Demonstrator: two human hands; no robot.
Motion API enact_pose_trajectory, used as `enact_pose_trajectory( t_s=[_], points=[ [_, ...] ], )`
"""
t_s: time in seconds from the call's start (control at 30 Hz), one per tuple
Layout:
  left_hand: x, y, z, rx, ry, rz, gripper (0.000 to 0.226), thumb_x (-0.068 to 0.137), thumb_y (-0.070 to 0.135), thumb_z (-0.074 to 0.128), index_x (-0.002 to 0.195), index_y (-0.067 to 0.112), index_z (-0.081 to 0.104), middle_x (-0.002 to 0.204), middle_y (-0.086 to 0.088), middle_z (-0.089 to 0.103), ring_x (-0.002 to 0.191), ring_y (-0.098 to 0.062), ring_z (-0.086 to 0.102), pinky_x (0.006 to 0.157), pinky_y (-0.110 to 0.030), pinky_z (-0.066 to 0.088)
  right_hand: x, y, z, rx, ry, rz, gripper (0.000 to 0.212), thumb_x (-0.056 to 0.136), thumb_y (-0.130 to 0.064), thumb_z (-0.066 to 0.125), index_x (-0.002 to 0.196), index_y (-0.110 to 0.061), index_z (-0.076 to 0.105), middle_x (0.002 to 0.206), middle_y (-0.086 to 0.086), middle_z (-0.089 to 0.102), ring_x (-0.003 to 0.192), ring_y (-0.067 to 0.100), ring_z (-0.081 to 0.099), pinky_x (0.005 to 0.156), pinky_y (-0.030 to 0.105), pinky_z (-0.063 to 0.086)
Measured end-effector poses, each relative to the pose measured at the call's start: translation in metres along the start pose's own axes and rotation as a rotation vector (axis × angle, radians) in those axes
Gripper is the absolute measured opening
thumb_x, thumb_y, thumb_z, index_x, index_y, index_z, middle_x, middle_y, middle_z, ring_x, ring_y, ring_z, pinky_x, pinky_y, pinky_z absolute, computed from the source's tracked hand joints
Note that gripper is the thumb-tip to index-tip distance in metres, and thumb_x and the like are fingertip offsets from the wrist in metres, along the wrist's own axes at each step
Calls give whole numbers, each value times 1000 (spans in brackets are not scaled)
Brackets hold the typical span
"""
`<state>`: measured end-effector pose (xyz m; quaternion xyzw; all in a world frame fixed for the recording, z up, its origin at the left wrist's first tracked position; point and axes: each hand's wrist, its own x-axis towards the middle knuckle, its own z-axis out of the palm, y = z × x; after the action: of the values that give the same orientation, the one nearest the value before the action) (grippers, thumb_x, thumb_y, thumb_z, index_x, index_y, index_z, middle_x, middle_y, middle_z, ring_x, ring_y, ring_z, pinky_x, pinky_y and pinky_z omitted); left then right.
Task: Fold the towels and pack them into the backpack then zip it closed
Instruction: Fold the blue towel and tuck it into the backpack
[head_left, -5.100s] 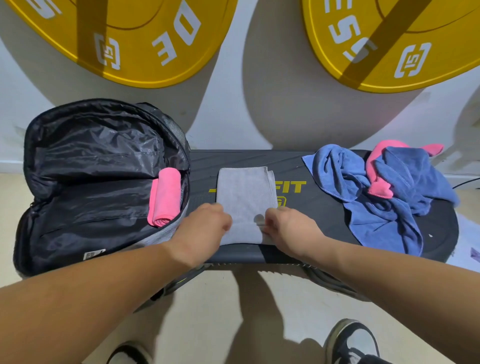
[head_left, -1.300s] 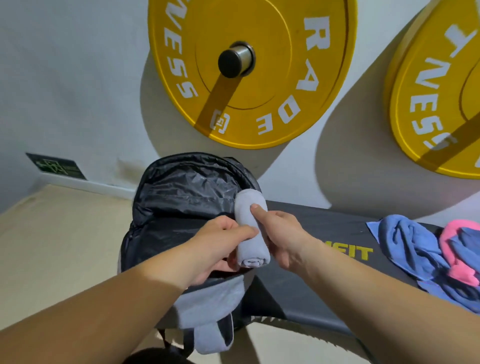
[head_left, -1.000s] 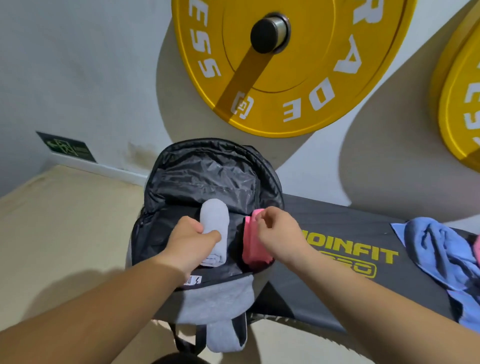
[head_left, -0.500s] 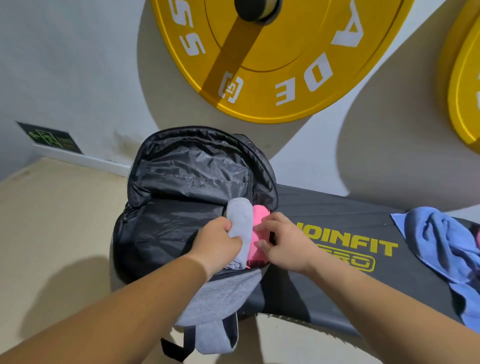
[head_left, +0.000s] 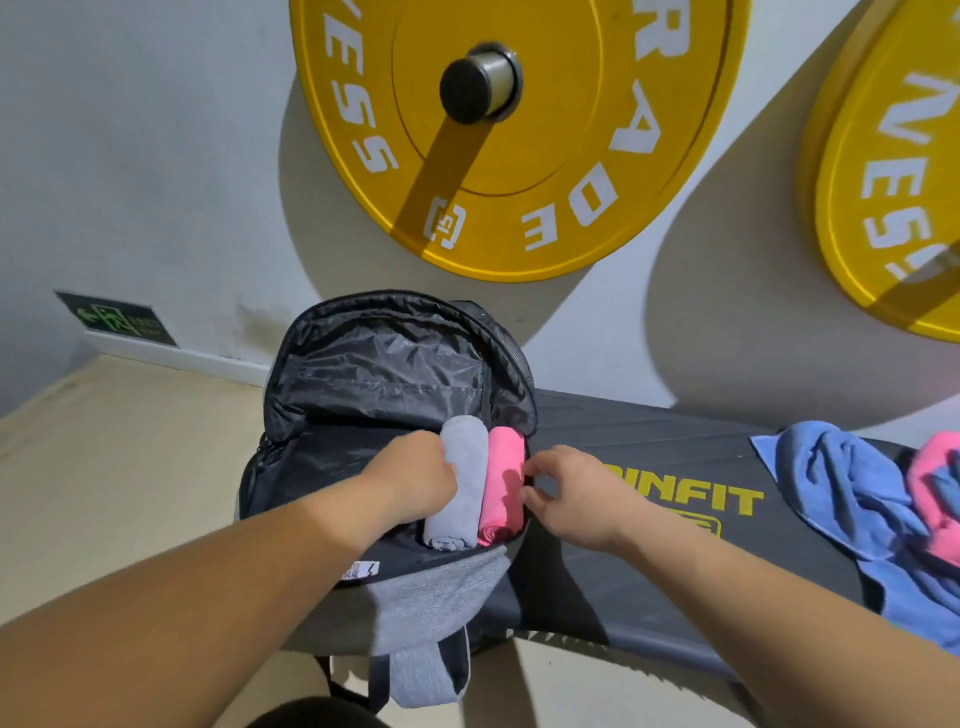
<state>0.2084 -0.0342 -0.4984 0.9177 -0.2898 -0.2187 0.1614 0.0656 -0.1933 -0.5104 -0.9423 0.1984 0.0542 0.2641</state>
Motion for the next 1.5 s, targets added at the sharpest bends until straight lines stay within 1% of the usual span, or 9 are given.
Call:
enact_pose_trajectory(
  t_s=[0.2, 0.37, 0.5, 0.73, 0.9, 1.07, 1.17, 1.33, 1.5],
  points=[
    [-25, 93, -4, -88, -14, 158, 26, 86, 26, 61, 65, 11, 65, 72, -6, 71, 77, -26, 67, 78, -32, 56, -54, 12, -66, -184, -188, 133, 42, 96, -44, 58, 124, -14, 66, 121, 9, 67, 113, 30, 62, 92, 33, 51],
    [-56, 188, 45, -186, -186, 305, 21, 89, 19, 55, 81, 16, 74, 75, -10, 76, 54, -17, 56, 56, -26, 50, -101, 69, -97, -259, -262, 321, 47, 95, -43, 57, 133, -14, 58, 121, 10, 65, 109, 32, 63, 87, 35, 50],
    [-75, 216, 103, -337, -224, 351, 19, 92, 18, 57, 85, 18, 75, 79, -8, 75, 65, -26, 68, 61, -42, 61, -132, 145, -97, -111, -115, 459, 44, 94, -41, 58, 133, -19, 58, 115, 8, 67, 103, 29, 65, 85, 33, 52],
    [-44, 209, 118, -290, -175, 331, 17, 94, 13, 63, 83, 19, 74, 70, -3, 74, 59, -14, 63, 56, -22, 47, -143, 245, -133, -167, 56, 660, 29, 91, -19, 61, 115, -5, 69, 106, 19, 71, 91, 35, 68, 73, 38, 53],
    [-37, 219, 128, -236, -174, 385, 16, 94, 19, 64, 82, 25, 73, 70, 12, 71, 69, -4, 67, 55, -14, 43, -120, 271, -106, -61, 201, 630, 22, 94, -31, 58, 95, -9, 62, 83, 7, 62, 86, 30, 62, 67, 32, 43],
    [-36, 225, 138, -245, -208, 452, 12, 95, 23, 64, 88, 30, 71, 85, 17, 70, 81, 1, 69, 55, -7, 39, -107, 290, -71, -146, 127, 664, 32, 95, -32, 60, 123, -17, 58, 127, 3, 56, 109, 27, 61, 79, 31, 41],
    [-34, 225, 133, -265, -201, 427, 11, 95, 23, 64, 93, 28, 74, 81, 17, 69, 74, 4, 65, 53, -7, 39, -106, 290, -73, -172, 300, 694, 20, 96, -24, 50, 113, -20, 60, 119, 3, 52, 100, 26, 57, 73, 31, 35],
    [-28, 225, 122, -305, -127, 388, 21, 94, 25, 66, 113, 35, 66, 100, 16, 70, 70, 5, 62, 65, -12, 45, -78, 231, -102, 403, 726, 500, 23, 87, -27, 46, 71, -13, 39, 71, 3, 58, 71, 25, 55, 64, 37, 44],
    [-27, 226, 90, -453, 86, 415, 80, 84, 36, 76, 152, 35, 34, 144, 19, 41, 119, -3, 56, 94, -37, 55, -65, 141, -142, 1116, 644, 318, 15, 76, -28, 55, 76, -16, 47, 80, 6, 47, 79, 22, 42, 73, 38, 34]
  ],
)
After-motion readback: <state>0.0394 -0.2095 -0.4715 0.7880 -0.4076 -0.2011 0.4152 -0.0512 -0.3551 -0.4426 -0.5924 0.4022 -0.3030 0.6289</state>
